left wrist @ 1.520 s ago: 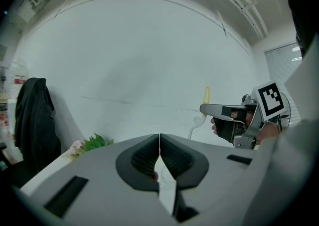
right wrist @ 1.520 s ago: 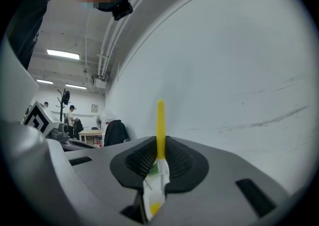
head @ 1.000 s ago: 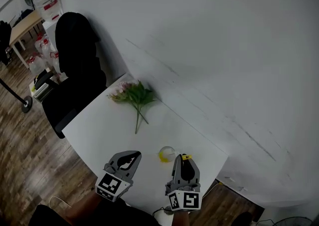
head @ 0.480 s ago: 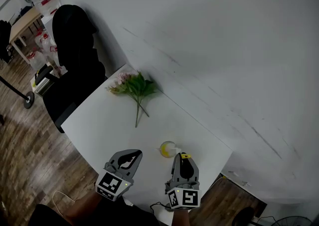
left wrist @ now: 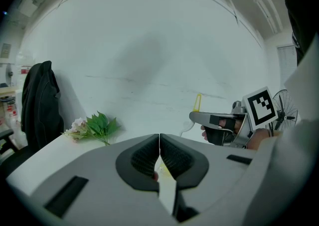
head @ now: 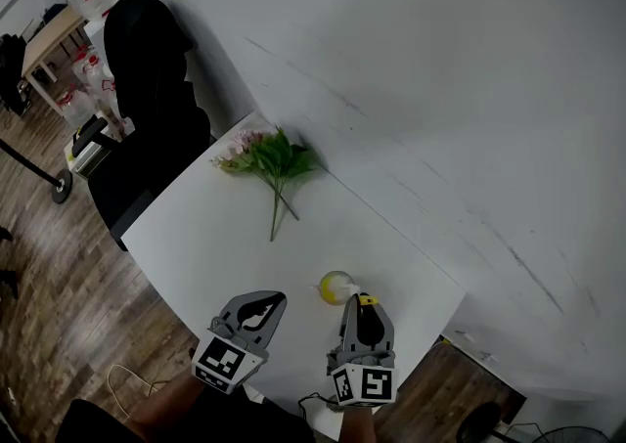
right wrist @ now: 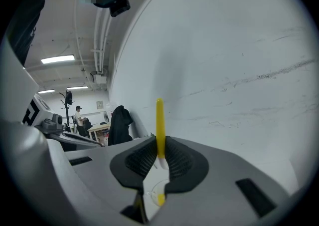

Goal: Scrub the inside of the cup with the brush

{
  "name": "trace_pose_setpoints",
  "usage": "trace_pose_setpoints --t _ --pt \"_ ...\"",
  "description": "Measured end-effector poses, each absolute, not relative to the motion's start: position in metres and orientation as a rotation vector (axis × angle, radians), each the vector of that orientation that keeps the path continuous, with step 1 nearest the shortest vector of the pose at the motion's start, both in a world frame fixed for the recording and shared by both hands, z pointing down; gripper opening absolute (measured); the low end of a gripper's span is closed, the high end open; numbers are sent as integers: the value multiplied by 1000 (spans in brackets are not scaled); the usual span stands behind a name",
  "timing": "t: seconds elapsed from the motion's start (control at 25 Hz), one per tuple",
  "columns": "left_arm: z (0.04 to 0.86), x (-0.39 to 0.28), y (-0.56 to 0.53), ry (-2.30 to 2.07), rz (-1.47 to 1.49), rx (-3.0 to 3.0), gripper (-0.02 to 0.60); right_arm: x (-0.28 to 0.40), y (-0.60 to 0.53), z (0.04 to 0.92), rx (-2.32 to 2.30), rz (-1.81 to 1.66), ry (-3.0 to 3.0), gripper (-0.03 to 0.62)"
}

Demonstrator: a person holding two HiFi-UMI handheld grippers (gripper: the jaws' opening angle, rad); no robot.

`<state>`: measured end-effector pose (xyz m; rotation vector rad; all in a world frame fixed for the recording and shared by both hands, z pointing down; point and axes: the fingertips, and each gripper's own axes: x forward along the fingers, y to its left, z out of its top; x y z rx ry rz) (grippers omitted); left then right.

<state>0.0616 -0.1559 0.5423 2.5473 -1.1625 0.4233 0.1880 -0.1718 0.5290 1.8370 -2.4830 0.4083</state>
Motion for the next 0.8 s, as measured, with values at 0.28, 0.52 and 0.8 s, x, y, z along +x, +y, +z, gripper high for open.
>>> trace_pose_setpoints --t 0.28,0.52,0.8 --pt "533 60 -151 -1160 411 2565 25 176 -169 517 1821 381 -2488 66" --pt "526 55 -150 -1158 391 2581 25 170 -167 495 1842 341 -2519 66" --pt "524 55 -147 -1110 383 2603 25 165 -149 485 1880 335 -2507 66"
